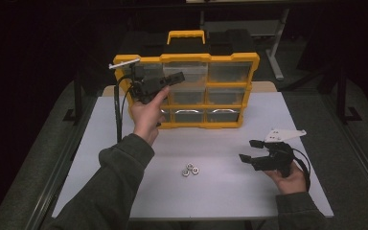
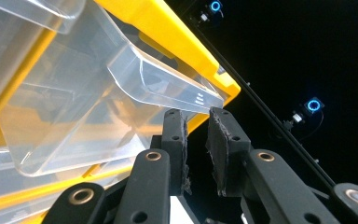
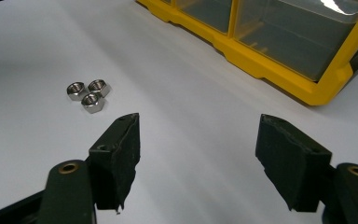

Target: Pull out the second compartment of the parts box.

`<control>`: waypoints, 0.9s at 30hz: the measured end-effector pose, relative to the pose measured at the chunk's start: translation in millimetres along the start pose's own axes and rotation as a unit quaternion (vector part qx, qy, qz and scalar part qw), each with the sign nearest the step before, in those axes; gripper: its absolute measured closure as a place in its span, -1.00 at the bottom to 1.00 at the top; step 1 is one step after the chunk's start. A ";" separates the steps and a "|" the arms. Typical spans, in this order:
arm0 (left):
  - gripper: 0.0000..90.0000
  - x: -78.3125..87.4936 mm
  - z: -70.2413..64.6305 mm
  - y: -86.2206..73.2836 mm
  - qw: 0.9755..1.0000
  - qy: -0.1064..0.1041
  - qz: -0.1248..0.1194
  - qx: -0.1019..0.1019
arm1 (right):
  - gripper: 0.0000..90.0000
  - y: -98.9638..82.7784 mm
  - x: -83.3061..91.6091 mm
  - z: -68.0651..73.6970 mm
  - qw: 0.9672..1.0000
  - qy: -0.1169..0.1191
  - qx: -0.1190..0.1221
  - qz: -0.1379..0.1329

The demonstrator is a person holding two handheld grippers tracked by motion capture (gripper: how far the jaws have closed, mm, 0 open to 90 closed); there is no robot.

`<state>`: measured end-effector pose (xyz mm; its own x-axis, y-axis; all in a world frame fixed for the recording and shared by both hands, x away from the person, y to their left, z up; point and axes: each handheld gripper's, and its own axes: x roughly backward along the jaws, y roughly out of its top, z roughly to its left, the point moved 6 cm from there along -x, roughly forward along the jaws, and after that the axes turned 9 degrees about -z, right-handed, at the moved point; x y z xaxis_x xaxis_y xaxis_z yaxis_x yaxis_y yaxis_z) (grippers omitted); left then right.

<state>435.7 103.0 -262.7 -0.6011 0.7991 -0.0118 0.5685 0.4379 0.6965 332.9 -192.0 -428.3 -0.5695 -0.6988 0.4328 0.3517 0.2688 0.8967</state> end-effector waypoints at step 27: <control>0.30 10.8 -48.6 31.2 0.928 -0.046 0.167 -0.329 | -0.37 -2.2 4.0 -4.0 1.000 0.000 -0.002 -0.002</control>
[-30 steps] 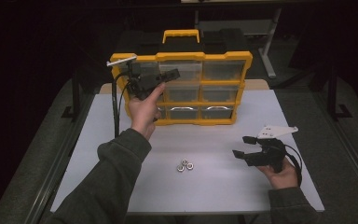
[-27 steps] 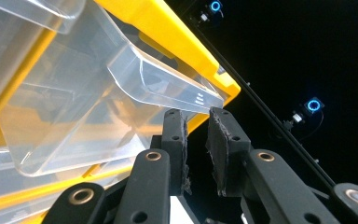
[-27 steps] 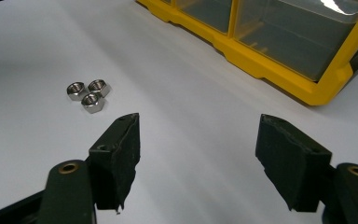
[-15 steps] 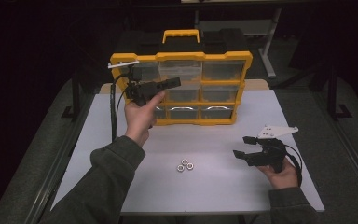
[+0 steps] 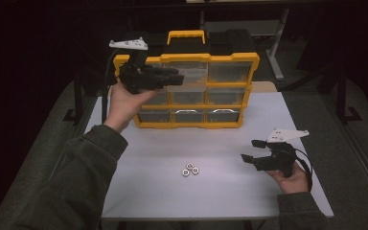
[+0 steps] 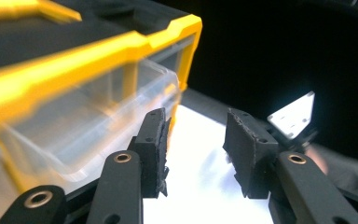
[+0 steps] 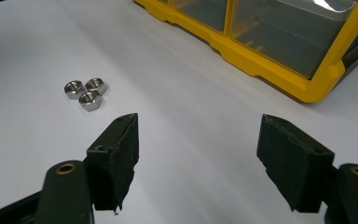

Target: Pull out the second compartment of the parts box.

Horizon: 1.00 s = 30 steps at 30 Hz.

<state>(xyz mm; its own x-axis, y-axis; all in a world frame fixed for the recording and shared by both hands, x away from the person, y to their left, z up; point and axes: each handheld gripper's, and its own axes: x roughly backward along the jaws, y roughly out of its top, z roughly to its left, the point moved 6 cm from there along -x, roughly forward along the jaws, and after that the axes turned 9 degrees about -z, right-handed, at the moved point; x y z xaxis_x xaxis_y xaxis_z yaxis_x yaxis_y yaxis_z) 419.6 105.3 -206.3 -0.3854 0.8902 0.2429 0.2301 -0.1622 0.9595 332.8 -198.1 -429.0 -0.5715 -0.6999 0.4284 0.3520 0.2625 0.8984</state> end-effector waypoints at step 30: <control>0.20 -42.1 34.5 -7.3 0.976 0.021 0.158 -0.150 | -0.37 -4.3 -8.2 6.9 1.000 0.019 0.020 0.014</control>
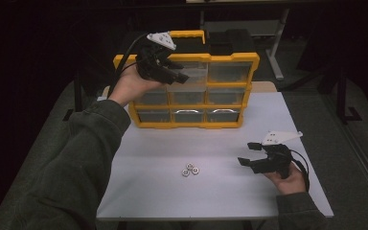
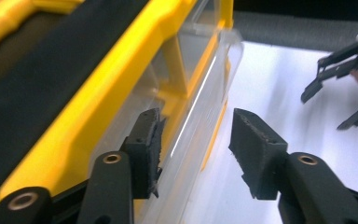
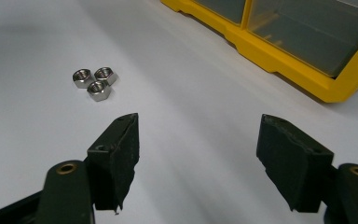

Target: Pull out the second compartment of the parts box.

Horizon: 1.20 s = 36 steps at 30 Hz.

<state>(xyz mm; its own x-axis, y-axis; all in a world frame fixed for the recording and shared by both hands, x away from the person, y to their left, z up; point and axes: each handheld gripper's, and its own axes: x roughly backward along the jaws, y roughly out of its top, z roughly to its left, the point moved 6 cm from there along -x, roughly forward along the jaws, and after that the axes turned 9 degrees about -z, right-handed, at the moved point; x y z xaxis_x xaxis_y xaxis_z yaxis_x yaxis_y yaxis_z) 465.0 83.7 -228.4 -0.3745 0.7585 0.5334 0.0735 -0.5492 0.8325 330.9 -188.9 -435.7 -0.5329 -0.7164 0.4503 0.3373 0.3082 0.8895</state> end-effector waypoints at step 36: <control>0.50 25.0 -35.1 -9.2 0.997 -0.079 -0.018 -0.005 | -0.37 0.2 -3.5 4.7 1.000 0.003 0.006 0.004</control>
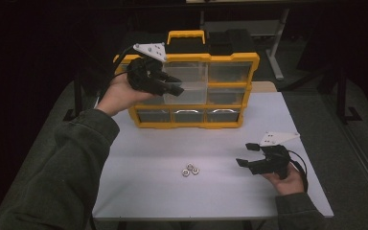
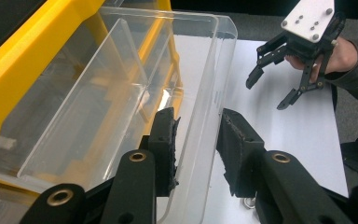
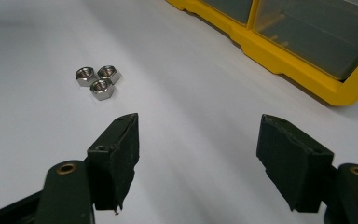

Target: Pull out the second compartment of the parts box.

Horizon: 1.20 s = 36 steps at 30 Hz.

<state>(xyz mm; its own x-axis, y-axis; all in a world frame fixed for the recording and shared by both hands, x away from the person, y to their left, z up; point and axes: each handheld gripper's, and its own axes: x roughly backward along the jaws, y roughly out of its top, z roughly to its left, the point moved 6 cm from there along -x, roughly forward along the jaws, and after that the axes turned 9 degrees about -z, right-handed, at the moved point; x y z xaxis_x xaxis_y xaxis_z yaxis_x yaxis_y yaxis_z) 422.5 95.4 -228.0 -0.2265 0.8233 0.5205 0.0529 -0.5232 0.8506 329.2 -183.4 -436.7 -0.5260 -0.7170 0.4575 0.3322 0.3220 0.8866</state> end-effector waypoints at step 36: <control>0.08 61.3 -13.7 -8.0 0.995 0.030 -0.098 0.023 | -0.37 -0.7 -0.4 -4.3 1.000 -0.005 -0.013 -0.002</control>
<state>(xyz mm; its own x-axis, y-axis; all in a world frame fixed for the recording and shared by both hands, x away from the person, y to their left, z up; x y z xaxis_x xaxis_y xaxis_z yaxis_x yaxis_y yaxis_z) 394.8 147.1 -203.9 -0.2937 0.8931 0.3408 0.0458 -0.3430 0.9382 332.5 -186.0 -437.8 -0.5357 -0.7116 0.4546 0.3503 0.3025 0.8864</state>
